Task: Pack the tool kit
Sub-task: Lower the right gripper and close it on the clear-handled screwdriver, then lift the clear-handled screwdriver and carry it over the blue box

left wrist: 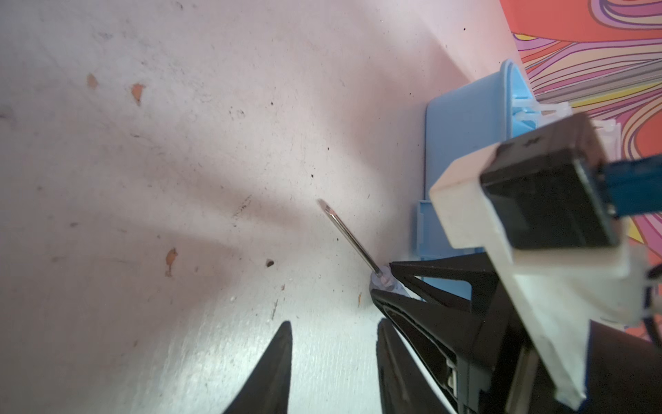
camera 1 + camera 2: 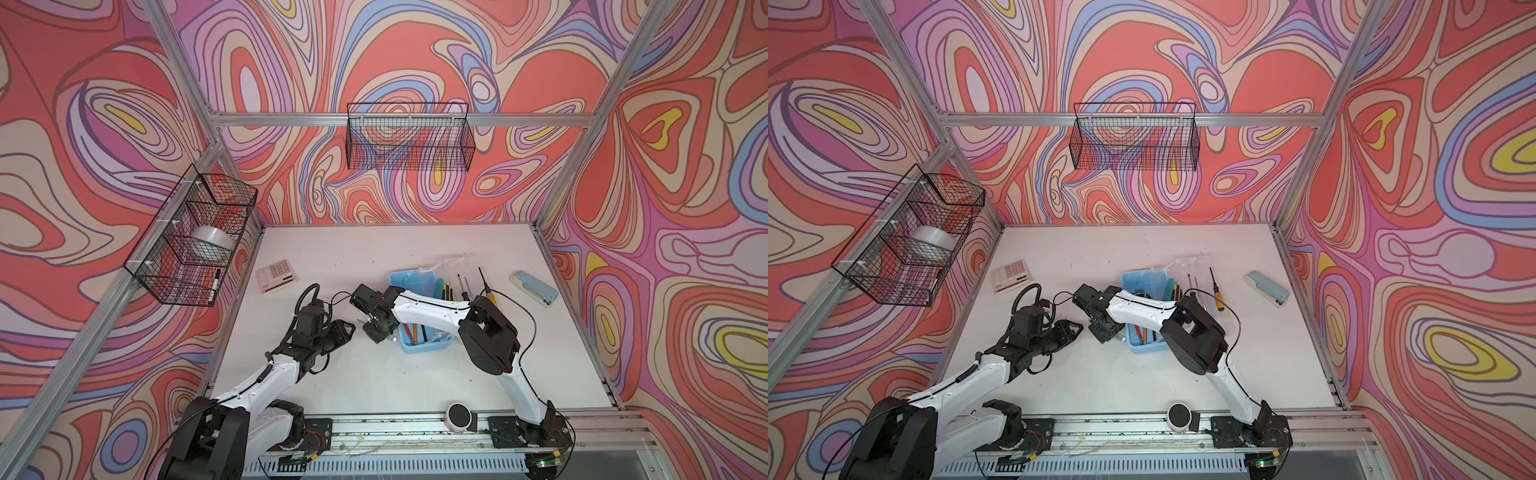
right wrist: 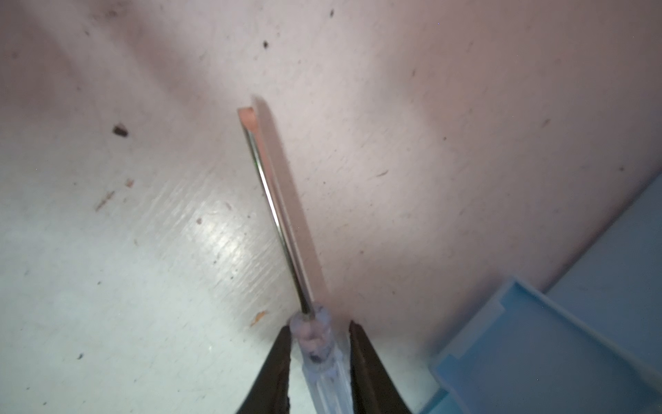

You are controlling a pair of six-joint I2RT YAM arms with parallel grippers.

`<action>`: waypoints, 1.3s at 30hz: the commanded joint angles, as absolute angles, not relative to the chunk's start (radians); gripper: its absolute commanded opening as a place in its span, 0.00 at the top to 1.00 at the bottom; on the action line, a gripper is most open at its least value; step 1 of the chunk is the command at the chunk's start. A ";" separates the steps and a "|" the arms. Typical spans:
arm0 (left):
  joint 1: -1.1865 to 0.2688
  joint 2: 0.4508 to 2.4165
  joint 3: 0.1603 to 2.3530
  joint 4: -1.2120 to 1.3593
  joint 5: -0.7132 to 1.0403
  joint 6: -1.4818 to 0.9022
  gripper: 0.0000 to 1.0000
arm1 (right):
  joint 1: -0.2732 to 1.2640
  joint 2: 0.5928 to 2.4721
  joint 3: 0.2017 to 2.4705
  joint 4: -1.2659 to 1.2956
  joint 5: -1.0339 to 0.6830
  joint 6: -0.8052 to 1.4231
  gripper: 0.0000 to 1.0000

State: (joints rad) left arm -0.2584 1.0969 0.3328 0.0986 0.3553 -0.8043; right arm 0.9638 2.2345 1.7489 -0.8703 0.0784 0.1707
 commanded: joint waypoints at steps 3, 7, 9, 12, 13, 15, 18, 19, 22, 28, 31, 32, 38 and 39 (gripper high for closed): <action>-0.249 1.122 0.334 0.118 0.351 -0.790 0.60 | 0.958 2.209 1.704 -0.925 0.066 0.209 0.72; -0.249 1.143 0.345 0.131 0.362 -0.790 0.61 | 0.958 2.209 1.702 -0.923 0.058 0.220 0.76; -0.250 1.150 0.349 0.136 0.366 -0.793 0.61 | 0.957 2.207 1.699 -0.915 0.049 0.222 0.80; -0.250 1.154 0.356 0.135 0.367 -0.791 0.61 | 0.958 2.206 1.701 -0.907 0.044 0.227 0.82; -0.249 1.154 0.357 0.134 0.367 -0.790 0.61 | 0.958 2.206 1.702 -0.908 0.041 0.229 0.83; -0.249 1.154 0.360 0.130 0.367 -0.789 0.61 | 0.958 2.205 1.703 -0.907 0.038 0.234 0.88; -0.250 1.154 0.364 0.127 0.365 -0.788 0.61 | 0.957 2.200 1.707 -0.904 0.030 0.244 1.00; -0.249 1.154 0.366 0.125 0.365 -0.786 0.61 | 0.959 2.195 1.705 -0.897 0.024 0.248 1.00; -0.249 1.149 0.369 0.121 0.365 -0.785 0.61 | 0.959 2.178 1.702 -0.881 0.011 0.256 1.00; -0.249 1.114 0.372 0.093 0.354 -0.777 0.61 | 0.957 2.112 1.689 -0.843 0.001 0.278 1.00; -0.250 1.084 0.376 0.065 0.341 -0.772 0.61 | 0.950 2.052 1.670 -0.811 -0.011 0.295 1.00; -0.250 1.075 0.377 0.057 0.335 -0.770 0.61 | 0.945 2.037 1.664 -0.804 -0.011 0.299 1.00; -0.249 1.043 0.393 0.017 0.319 -0.756 0.61 | 0.879 1.886 1.609 -0.798 0.050 0.311 1.00; -0.250 1.042 0.396 0.014 0.318 -0.753 0.61 | 0.862 1.860 1.596 -0.804 0.071 0.309 1.00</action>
